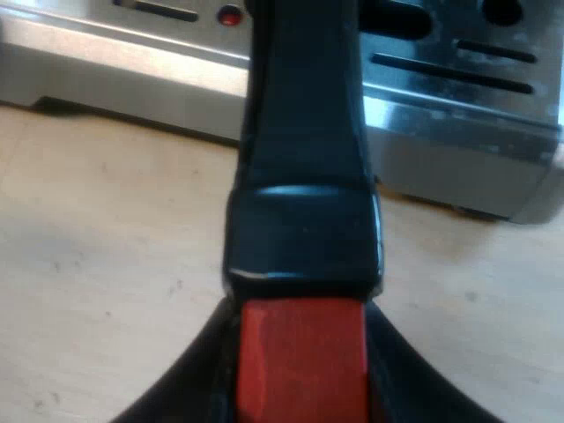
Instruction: Grind coffee beans and then tamp
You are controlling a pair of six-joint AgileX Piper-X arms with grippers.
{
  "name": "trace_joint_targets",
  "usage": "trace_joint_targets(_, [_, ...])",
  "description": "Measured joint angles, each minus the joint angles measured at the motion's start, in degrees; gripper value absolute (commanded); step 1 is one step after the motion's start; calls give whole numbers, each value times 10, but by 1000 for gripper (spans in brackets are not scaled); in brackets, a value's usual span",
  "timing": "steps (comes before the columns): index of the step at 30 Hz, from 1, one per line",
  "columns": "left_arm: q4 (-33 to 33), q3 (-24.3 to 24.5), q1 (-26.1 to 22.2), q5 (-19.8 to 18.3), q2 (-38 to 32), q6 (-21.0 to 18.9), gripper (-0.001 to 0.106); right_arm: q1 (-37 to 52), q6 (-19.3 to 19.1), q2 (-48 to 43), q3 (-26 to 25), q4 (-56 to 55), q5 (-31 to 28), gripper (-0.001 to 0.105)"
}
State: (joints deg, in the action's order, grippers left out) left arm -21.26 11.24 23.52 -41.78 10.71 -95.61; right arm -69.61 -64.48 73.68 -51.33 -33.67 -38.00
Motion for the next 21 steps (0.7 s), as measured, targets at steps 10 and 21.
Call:
trace_joint_targets(10, [11, 3, 0, 16, 0, 0, 78, -57, 2, -87, 30, -65, 3, 0])
trace_joint_targets(21, [-148, 99, 0, 65, 0, 41, 78, -114, -60, -199, 103, -65, 41, 0])
